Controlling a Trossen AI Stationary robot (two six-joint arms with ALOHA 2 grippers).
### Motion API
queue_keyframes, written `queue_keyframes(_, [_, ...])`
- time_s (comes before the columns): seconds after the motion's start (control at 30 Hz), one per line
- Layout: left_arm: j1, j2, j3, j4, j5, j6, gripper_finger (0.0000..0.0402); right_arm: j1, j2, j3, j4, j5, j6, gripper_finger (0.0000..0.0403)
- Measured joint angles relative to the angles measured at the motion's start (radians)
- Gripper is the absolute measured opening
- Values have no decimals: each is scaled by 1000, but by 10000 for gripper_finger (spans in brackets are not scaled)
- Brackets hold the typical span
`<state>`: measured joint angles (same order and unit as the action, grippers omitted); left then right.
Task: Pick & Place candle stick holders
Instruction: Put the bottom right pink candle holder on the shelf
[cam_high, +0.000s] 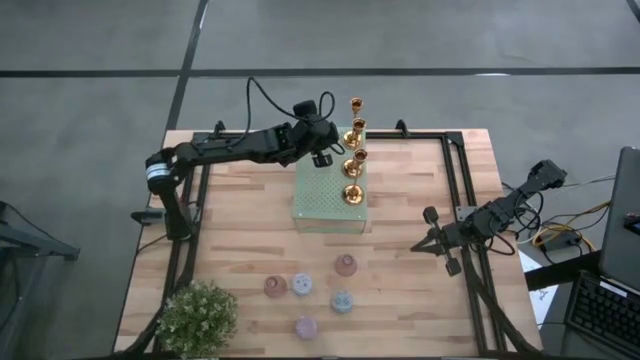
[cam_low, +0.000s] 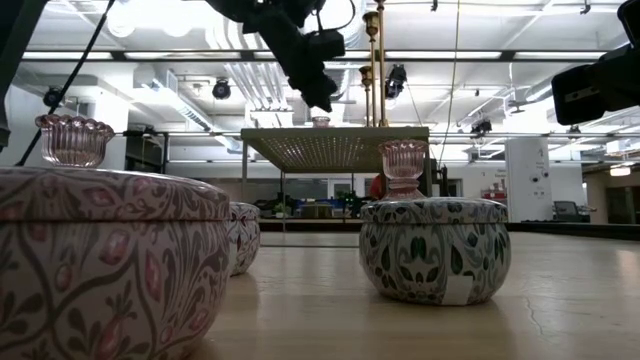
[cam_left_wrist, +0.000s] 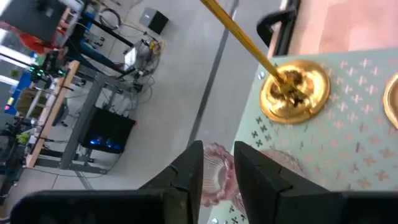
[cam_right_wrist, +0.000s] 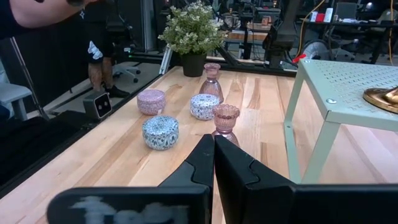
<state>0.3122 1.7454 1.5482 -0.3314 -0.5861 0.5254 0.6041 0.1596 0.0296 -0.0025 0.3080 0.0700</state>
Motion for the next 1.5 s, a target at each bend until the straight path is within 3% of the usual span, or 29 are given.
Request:
queue_keyframes(0.27, [-22,-45,0,-39,-153,-49,94,0,0,0,0,0,0,8])
queue_keyframes(0.6, [9,-44,-27,-167,-164,-172,72,0,0,0,0,0,0,8])
queue_keyframes(0.77, [33,-43,-77,-156,-68,-200,58,0,0,0,0,0,0,8])
queue_keyframes(1.0, [41,-42,-133,-85,-49,-211,53,0,0,0,0,0,0,8])
queue_keyframes(1.13, [41,-42,-151,-20,27,-209,53,0,0,0,0,0,0,8])
queue_keyframes(1.5, [44,-42,-161,126,53,-209,53,0,0,0,0,0,0,8])
